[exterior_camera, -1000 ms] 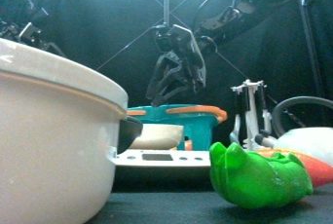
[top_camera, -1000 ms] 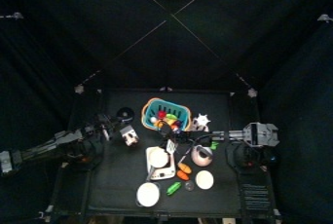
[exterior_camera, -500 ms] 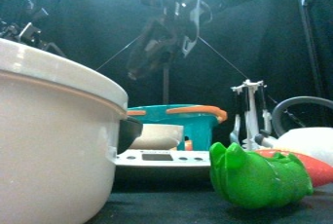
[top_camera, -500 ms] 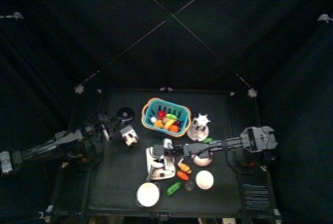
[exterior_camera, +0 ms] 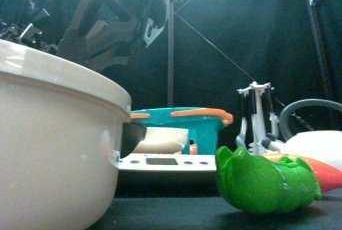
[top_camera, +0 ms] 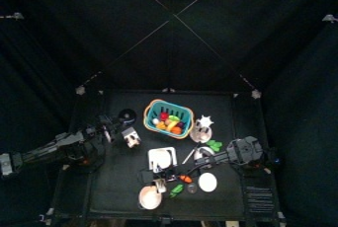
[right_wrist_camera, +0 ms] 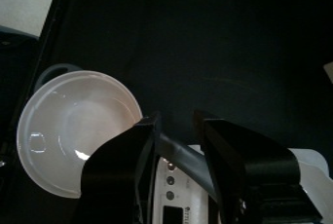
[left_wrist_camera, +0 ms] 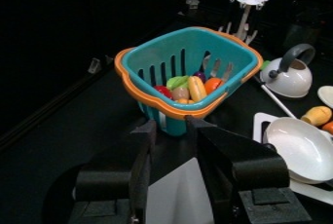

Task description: Grab pot

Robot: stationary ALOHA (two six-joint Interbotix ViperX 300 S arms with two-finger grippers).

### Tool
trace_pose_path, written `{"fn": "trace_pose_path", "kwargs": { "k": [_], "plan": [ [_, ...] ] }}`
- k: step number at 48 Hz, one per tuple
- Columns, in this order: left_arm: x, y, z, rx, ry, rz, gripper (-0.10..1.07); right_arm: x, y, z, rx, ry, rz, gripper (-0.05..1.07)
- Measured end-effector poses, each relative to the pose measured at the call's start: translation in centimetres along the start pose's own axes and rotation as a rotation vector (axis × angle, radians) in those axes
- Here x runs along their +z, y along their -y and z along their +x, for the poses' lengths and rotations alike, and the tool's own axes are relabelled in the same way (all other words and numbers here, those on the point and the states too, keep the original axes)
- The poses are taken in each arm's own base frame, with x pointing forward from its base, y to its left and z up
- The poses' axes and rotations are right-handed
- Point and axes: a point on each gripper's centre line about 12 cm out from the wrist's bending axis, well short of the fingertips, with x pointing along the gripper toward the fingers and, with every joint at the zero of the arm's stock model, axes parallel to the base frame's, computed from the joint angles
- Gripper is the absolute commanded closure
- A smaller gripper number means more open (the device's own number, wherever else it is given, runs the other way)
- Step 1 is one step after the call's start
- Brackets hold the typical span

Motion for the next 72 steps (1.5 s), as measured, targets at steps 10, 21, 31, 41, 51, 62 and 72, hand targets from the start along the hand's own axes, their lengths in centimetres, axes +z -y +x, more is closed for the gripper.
{"fn": "trace_pose_path", "kwargs": {
  "k": [10, 21, 31, 41, 51, 62, 72],
  "plan": [
    [0.0, 0.0, 0.0, 0.000, 0.002, -0.003, 0.24, -0.2, -1.1, 1.2, 0.030, -0.017, 0.041, 0.30],
    [0.0, 0.0, 0.0, 0.000, 0.002, -0.006, 0.24, 0.4, -1.9, 1.3, 0.062, -0.009, 0.096, 0.29],
    [0.0, 0.0, 0.0, 0.000, 0.003, -0.005, 0.24, -0.2, -2.0, 2.6, 0.067, -0.042, 0.114, 0.29],
    [0.0, 0.0, 0.0, -0.001, 0.003, -0.006, 0.24, -0.5, -1.8, 3.9, 0.058, -0.079, 0.101, 0.30],
    [0.0, 0.0, 0.0, -0.001, 0.003, -0.006, 0.24, -1.0, -1.8, 5.0, 0.051, -0.125, 0.095, 0.34],
    [0.0, 0.0, 0.0, -0.001, 0.003, -0.006, 0.24, -0.7, -1.8, 4.9, 0.052, -0.119, 0.096, 0.52],
    [0.0, 0.0, 0.0, 0.000, 0.003, -0.006, 0.24, 0.1, -1.7, 4.7, 0.052, -0.102, 0.104, 0.52]
  ]
}}
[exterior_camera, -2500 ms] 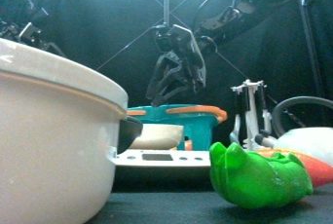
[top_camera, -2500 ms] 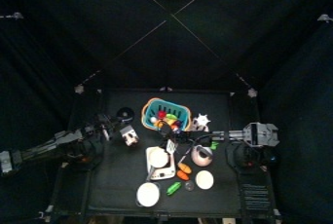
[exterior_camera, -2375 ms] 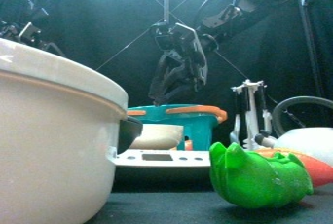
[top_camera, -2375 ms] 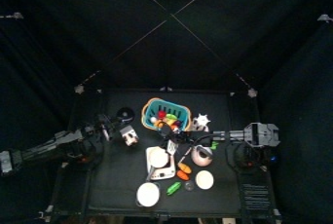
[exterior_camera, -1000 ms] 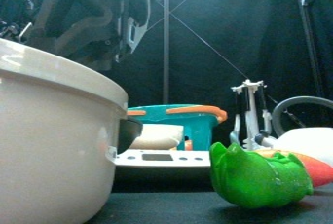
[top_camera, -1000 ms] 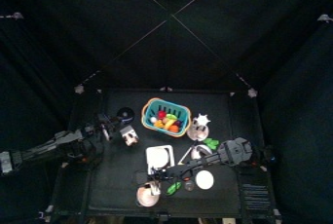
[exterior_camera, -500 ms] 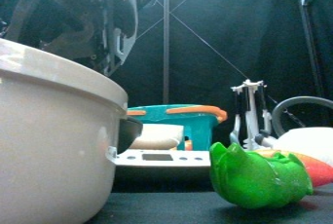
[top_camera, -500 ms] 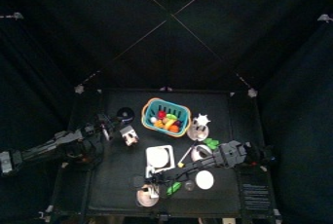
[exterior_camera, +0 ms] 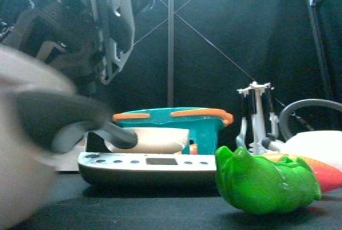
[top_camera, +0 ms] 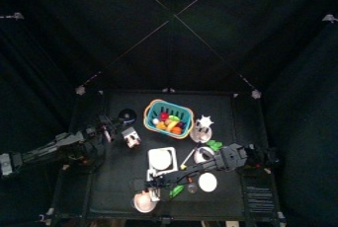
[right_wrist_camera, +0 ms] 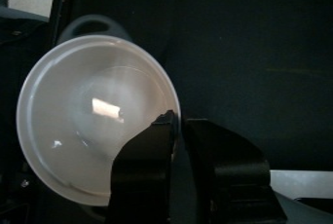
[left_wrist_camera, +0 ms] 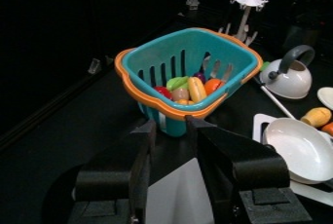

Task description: Grab pot

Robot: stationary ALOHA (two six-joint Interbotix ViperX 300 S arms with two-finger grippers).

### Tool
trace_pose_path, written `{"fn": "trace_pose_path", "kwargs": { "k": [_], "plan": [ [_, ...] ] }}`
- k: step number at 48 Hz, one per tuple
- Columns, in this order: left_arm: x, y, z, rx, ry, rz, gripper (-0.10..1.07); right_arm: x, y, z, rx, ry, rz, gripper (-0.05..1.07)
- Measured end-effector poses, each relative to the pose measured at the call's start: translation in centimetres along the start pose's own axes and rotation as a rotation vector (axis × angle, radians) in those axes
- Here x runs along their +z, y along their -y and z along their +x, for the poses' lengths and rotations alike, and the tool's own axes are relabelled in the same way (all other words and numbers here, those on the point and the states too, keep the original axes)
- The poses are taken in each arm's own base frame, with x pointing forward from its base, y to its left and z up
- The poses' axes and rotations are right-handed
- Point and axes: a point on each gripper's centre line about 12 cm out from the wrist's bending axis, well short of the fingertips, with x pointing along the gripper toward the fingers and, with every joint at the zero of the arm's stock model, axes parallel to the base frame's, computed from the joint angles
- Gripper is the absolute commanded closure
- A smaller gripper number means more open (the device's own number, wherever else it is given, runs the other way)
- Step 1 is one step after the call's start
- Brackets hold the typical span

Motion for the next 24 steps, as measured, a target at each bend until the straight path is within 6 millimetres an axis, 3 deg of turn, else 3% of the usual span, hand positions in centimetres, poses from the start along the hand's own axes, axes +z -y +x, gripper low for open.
{"fn": "trace_pose_path", "kwargs": {
  "k": [24],
  "plan": [
    [0.0, 0.0, 0.0, 0.000, -0.002, 0.000, 0.24, 2.6, 0.4, -1.2, 0.002, 0.058, 0.018, 0.53]
  ]
}}
